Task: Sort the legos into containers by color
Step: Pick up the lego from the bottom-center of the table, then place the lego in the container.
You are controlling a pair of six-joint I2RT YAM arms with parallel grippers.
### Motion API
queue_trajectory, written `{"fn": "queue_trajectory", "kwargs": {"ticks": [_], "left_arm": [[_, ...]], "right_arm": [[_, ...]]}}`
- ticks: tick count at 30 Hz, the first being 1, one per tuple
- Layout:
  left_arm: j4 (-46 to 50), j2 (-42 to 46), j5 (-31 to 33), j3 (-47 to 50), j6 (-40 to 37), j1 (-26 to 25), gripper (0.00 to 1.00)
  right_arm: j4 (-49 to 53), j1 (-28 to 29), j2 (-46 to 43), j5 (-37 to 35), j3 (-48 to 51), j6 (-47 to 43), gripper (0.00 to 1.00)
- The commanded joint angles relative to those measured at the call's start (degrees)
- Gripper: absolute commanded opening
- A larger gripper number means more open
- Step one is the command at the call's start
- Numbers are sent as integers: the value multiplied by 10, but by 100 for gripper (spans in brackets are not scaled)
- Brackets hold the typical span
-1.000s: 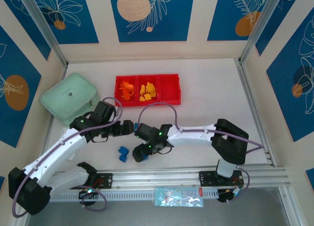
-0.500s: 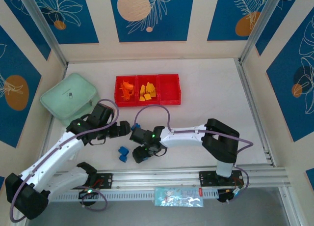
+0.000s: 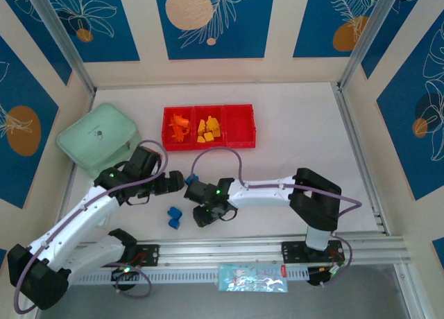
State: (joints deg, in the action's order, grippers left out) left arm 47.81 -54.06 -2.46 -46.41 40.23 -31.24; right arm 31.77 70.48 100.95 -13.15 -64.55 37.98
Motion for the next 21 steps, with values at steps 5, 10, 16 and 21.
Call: {"fn": "queue_trajectory", "kwargs": {"ticks": [5, 10, 16, 21], "left_arm": [[-8, -7, 6, -30, -10, 3, 99], [-44, -23, 17, -50, -14, 4, 99], [-116, -61, 9, -77, -19, 5, 99], [-161, -108, 9, -101, -23, 8, 99]], "right_arm": [[66, -67, -106, -35, -20, -19, 41], [66, -195, -163, -20, -24, -55, 42], [20, -350, -143, -8, -71, -115, 42], [-3, -433, -49, 5, -155, -150, 42]]}}
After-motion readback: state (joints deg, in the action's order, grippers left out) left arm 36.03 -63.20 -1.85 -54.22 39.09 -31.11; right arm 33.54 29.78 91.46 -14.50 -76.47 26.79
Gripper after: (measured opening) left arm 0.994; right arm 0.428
